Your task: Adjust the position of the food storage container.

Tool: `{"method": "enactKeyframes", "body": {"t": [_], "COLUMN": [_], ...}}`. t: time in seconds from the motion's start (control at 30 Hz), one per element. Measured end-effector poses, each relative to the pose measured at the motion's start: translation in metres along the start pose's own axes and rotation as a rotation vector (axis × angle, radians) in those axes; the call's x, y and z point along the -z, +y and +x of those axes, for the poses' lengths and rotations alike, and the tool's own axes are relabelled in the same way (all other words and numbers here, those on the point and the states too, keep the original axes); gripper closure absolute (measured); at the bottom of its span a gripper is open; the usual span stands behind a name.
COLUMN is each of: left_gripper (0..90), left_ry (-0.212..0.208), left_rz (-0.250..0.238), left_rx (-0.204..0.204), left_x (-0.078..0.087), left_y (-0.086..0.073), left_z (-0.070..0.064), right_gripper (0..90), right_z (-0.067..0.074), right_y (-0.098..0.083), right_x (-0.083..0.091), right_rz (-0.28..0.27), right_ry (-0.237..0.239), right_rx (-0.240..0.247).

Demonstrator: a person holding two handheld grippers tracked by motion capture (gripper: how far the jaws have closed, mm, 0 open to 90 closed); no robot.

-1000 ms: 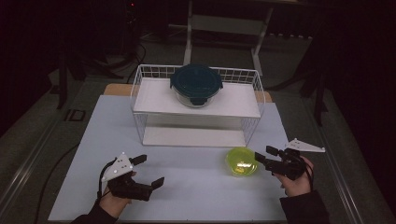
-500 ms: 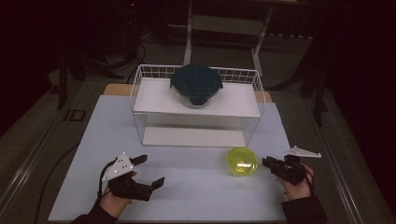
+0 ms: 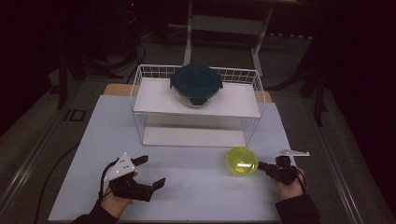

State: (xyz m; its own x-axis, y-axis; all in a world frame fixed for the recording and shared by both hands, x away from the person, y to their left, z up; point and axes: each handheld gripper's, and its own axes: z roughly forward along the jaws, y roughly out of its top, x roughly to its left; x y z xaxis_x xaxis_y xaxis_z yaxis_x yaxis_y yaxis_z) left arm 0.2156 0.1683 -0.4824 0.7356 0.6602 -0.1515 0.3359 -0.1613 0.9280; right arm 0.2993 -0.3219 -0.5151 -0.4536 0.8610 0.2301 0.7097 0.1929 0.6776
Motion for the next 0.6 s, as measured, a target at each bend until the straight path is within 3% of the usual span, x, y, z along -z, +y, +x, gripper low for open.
{"method": "enactKeyframes", "body": {"t": [0.6], "left_gripper": [0.0], "left_ry": [0.003], "left_rz": [-0.004], "left_rx": [-0.008], "left_x": [0.002], "left_y": [0.001], "left_z": [-0.001], "right_gripper": [90.0], "right_z": [0.018], "right_y": [0.001], "right_x": [-0.018], "right_rz": [0.040], "right_ry": [0.052], "right_rx": [0.020]}}
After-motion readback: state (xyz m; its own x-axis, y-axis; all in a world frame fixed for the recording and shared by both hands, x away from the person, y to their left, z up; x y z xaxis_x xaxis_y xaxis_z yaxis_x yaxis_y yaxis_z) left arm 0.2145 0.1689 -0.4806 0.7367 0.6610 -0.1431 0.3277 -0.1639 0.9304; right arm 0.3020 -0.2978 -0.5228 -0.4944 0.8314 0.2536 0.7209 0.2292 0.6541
